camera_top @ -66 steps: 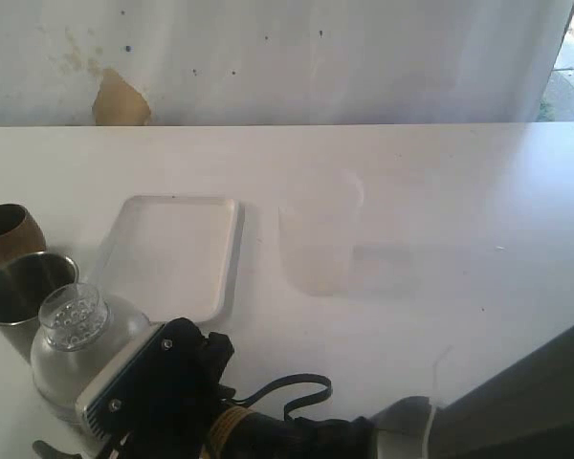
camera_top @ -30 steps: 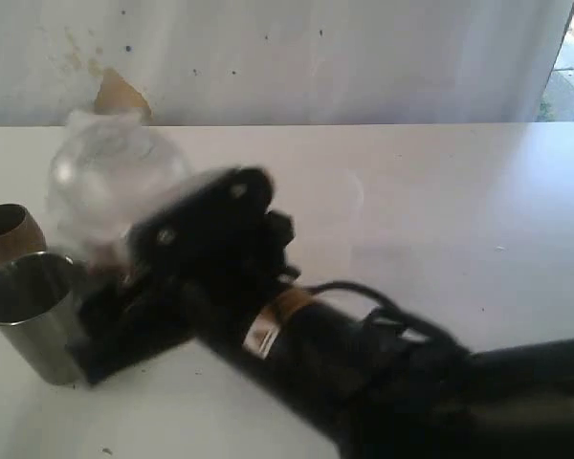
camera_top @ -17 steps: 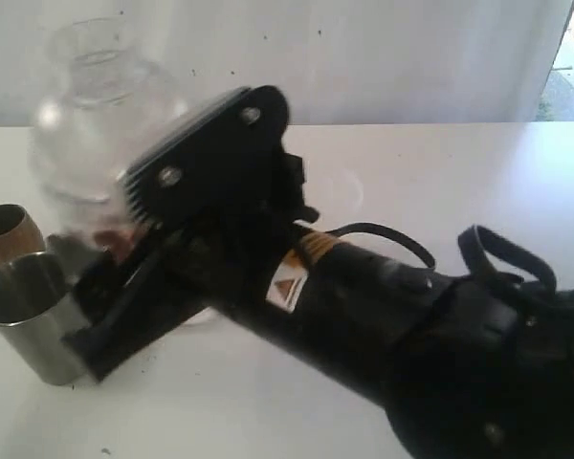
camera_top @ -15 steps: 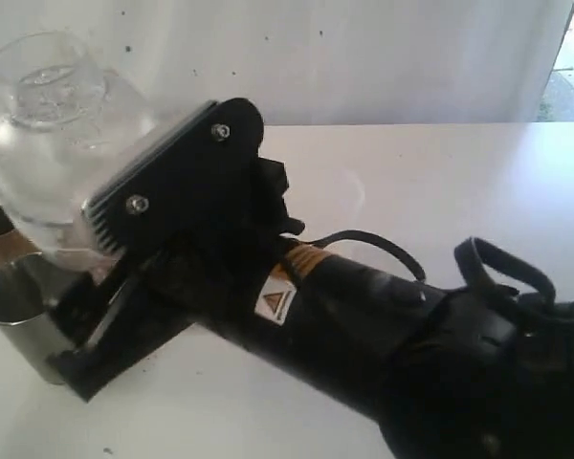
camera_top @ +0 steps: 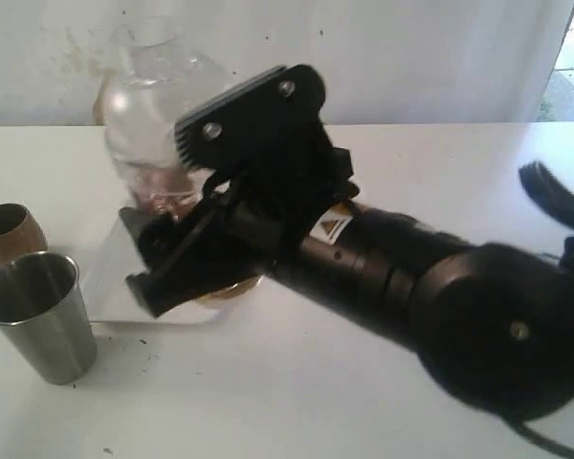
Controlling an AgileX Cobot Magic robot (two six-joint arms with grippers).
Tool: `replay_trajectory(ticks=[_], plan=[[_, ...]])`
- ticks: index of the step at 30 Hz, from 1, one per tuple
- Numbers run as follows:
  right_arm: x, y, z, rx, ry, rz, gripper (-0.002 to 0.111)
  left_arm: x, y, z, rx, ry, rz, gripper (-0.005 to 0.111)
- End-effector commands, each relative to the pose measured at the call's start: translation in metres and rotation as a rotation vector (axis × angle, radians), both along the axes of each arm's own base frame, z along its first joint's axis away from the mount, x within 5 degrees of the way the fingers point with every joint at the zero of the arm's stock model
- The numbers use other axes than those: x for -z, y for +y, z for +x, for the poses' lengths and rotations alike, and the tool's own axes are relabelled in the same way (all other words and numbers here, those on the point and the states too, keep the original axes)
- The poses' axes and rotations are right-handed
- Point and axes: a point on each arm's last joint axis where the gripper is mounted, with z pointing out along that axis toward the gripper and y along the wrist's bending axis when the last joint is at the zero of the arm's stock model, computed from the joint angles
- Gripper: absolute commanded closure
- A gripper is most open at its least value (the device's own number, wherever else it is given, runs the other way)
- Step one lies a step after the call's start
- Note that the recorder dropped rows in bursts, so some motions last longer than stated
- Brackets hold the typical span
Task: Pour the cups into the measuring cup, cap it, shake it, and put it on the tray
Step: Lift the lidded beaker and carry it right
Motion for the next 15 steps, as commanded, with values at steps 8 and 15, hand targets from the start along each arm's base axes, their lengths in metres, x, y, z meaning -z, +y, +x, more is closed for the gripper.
replay_trajectory(ticks=[8,15], plan=[[-0.033,-0.038,0.033,0.185,-0.011,0.173,0.108,0.002,0.0,0.0,0.0,0.004,0.004,0.106],[-0.034,-0.018,0.011,-0.026,-0.036,-0.001,0.108,0.002,0.0,0.0,0.0,0.004,0.004,0.106]])
